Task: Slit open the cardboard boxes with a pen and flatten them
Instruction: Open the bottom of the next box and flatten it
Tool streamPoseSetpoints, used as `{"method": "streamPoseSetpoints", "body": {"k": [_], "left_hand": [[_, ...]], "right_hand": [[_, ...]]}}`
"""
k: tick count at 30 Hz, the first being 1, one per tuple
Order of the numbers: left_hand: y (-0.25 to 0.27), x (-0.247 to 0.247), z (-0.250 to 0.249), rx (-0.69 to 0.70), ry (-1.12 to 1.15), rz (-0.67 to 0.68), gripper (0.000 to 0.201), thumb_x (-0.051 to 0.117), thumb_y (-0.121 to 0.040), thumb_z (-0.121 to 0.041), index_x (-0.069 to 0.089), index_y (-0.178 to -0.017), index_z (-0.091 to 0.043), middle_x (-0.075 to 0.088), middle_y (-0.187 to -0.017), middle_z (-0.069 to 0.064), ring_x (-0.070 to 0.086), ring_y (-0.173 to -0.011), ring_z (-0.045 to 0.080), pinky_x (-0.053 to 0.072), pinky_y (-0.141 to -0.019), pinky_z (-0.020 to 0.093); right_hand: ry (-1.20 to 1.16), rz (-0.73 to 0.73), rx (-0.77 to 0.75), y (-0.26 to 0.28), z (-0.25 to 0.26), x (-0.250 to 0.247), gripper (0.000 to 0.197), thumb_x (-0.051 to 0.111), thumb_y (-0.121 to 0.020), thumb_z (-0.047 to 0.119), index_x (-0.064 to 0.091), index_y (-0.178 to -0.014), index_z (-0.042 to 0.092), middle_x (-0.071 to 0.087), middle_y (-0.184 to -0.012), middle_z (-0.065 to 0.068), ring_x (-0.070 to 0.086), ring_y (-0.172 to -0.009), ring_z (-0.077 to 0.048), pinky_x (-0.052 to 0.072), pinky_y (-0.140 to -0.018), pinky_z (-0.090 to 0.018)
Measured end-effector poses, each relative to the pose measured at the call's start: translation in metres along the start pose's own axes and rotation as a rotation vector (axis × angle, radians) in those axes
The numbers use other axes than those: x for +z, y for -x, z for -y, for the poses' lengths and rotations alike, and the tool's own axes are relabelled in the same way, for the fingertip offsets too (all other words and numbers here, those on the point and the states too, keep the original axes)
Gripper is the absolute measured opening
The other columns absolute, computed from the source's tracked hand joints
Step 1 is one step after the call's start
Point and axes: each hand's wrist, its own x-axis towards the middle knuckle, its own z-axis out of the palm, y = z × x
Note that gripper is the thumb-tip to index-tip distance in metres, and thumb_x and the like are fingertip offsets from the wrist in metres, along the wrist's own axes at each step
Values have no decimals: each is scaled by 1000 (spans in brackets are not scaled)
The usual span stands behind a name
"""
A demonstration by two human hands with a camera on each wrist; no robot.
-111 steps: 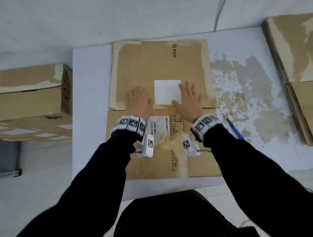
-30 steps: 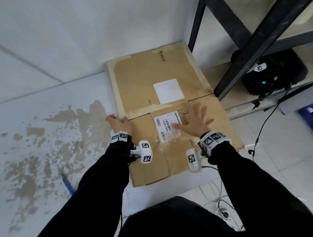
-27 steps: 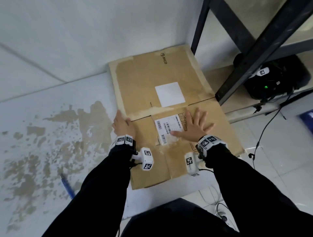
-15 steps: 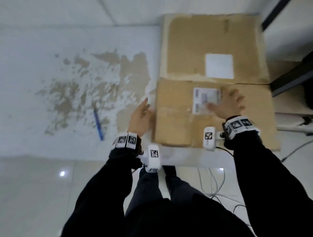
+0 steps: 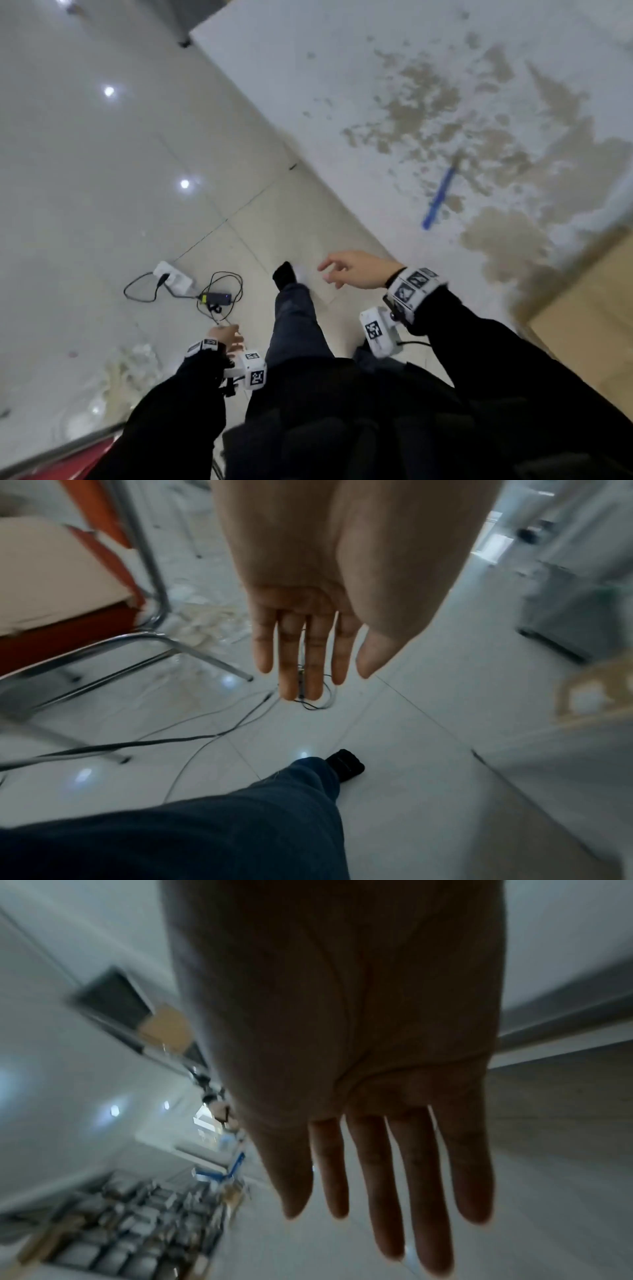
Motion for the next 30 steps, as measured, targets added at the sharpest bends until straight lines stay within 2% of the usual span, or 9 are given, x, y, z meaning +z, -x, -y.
{"method": "streamPoseSetpoints", "body": {"k": [4, 7, 10, 13, 15, 17, 20, 25, 30], "left_hand": [[-30, -67, -6, -109, 132, 80, 21, 44, -100, -17, 56, -105, -1, 63, -89, 15, 59, -74, 26, 28, -53, 25], [-53, -117, -37, -84, 186, 6, 32, 44, -100, -13, 51, -124, 6, 61, -114, 27, 59, -76, 29, 34, -53, 27], [-75, -157, -87, 33, 162, -13, 28, 45, -99, -12, 55, -119, 6, 62, -100, 21, 62, -59, 22, 46, -47, 23], [-89, -181, -148, 119, 144, -6, 26, 47, -98, -13, 55, -112, 6, 64, -92, 14, 65, -75, 25, 51, -61, 25], [-98, -193, -186, 153, 198, 39, 20, 47, -99, -14, 54, -109, 3, 62, -77, 11, 62, -57, 20, 46, -44, 19], [-104, -205, -226, 174, 222, 73, 13, 45, -99, -14, 52, -105, -5, 60, -74, 8, 59, -54, 17, 42, -42, 18], [-125, -228, -282, 189, 212, 117, 14, 46, -99, -19, 53, -104, -8, 62, -77, 5, 59, -63, 18, 39, -56, 23], [-160, -291, -359, 109, 267, 49, 12, 47, -98, -15, 54, -101, -6, 61, -76, 8, 58, -65, 22, 39, -62, 26], [-194, -362, -449, 36, 279, -4, 12, 44, -99, -11, 51, -101, -2, 56, -74, 13, 53, -64, 25, 36, -61, 29]], "right_hand": [[51, -188, 156, -112, 31, -5, 26, 52, -93, 17, 59, -117, 14, 57, -94, -6, 57, -89, -23, 40, -74, -23], [84, -150, 366, -165, 45, -11, 27, 49, -93, 12, 59, -117, 7, 60, -97, -10, 62, -83, -27, 47, -69, -25], [-37, -85, 537, -200, 53, -20, 29, 45, -96, 12, 53, -122, 3, 57, -83, -8, 51, -59, -15, 35, -52, -20], [-184, -143, 634, -231, 65, -34, 27, 42, -98, 14, 52, -122, 6, 55, -76, -4, 52, -60, -15, 35, -57, -23], [-347, -210, 707, -255, 81, -48, 21, 43, -98, 17, 52, -116, 9, 59, -83, -6, 54, -65, -16, 40, -65, -27], [-493, -277, 755, -283, 103, -65, 15, 42, -99, 17, 50, -108, 8, 59, -84, -7, 55, -68, -18, 41, -65, -29], [-542, -287, 729, -341, 147, -90, 14, 41, -99, 18, 50, -102, 7, 58, -79, -5, 54, -68, -17, 38, -62, -27], [-420, -67, 467, -438, 263, -136, 20, 37, -100, 14, 50, -85, 10, 54, -75, -6, 52, -62, -17, 34, -57, -25], [-313, -137, 220, -508, 359, -213, 9, 43, -97, 16, 51, -102, 15, 58, -76, -1, 54, -61, -12, 37, -55, -22]]}}
